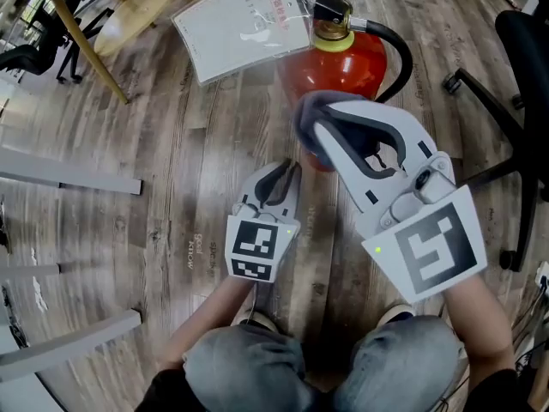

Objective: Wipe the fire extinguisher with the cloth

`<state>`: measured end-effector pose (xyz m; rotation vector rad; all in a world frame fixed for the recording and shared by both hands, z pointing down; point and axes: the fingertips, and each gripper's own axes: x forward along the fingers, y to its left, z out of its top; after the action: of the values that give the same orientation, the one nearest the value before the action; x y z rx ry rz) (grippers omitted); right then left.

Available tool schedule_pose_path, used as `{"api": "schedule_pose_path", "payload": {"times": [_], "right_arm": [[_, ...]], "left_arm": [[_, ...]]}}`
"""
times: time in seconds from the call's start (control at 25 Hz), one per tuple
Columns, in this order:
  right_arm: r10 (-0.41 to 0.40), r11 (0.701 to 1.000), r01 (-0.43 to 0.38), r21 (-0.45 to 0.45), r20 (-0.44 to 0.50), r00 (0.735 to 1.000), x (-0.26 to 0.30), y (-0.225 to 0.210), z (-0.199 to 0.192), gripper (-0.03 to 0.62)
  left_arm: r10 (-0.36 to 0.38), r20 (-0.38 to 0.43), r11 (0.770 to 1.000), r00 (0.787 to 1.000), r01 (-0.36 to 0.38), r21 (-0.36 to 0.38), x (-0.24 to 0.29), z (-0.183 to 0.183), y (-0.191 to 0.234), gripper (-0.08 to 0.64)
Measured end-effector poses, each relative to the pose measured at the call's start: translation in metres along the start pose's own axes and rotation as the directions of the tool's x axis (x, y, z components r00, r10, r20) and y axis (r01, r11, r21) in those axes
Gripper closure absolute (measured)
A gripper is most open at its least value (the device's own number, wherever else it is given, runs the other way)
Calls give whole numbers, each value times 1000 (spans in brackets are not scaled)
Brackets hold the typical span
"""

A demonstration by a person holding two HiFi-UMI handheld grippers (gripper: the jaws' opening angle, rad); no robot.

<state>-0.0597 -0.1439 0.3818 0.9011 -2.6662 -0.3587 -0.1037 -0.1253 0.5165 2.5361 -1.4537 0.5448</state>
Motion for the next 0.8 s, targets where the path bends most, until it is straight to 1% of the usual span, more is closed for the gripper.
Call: {"api": "schedule_pose_path", "payload": {"times": [0.12, 0.28, 0.44, 0.64, 0.72, 0.8], "right_arm": [[19, 1000, -19, 14, -19, 1000, 1, 12, -24, 555], [20, 998, -16, 65, -60, 998, 6, 26, -70, 555], [51, 998, -47, 39, -129, 990, 19, 45, -118, 555], [97, 995, -100, 2, -241, 966, 34, 69, -175, 555], [112, 993, -115, 10, -304, 946, 36, 74, -198, 555], [124, 992, -124, 22, -344, 931, 34, 74, -213, 555]], "left_arm": [[6, 1, 1000, 1000, -6, -3, 1, -1, 4, 509], [-3, -16, 1000, 1000, 3, -3, 2, -8, 0, 509], [-8, -25, 1000, 1000, 8, 4, 1, -11, -1, 509], [-10, -34, 1000, 999, 11, 11, 0, -13, -2, 509], [-13, -40, 1000, 999, 13, 15, 0, -15, -3, 509], [-12, -43, 1000, 999, 13, 14, -1, -16, -3, 509]]}}
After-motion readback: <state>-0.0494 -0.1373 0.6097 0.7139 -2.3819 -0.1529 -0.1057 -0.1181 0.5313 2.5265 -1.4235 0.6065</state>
